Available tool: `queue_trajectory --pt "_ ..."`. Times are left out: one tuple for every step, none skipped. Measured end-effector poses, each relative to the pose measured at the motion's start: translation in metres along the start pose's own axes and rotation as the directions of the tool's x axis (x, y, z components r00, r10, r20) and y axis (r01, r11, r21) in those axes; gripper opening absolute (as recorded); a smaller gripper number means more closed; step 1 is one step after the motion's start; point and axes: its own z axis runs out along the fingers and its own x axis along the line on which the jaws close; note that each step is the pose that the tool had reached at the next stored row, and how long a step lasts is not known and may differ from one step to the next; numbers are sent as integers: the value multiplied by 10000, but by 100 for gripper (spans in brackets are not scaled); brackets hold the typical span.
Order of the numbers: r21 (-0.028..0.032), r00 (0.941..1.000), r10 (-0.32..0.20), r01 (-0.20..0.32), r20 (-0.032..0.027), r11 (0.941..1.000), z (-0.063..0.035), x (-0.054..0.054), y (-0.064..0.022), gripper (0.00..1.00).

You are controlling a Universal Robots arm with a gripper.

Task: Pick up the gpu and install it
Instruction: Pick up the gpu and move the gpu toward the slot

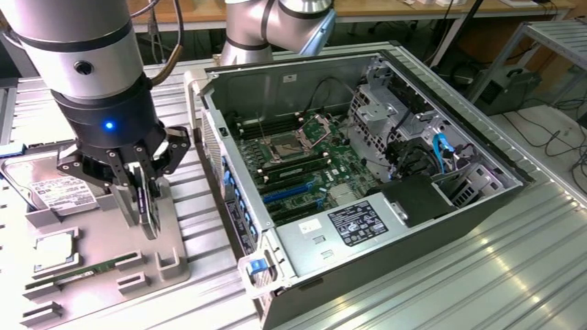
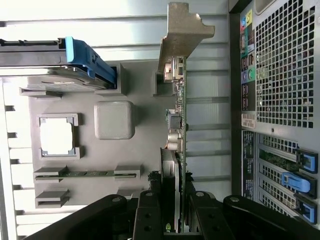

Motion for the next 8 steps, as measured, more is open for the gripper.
queue_trajectory --pt "0 10000 0 0 1 10000 -14 0 0 27" --pt "0 10000 0 0 0 10000 -28 -1 0 27" --pt "0 10000 0 0 0 10000 -44 -1 0 27" --pt "-1 10000 0 0 1 10000 -59 -1 0 27" --pt "-1 10000 0 0 1 10000 -78 -2 0 27" --pt "0 10000 0 0 0 10000 -94 -2 0 27" --pt "0 10000 0 0 0 10000 -116 -3 0 27" --pt "-1 10000 1 -1 1 10000 -135 -3 0 27"
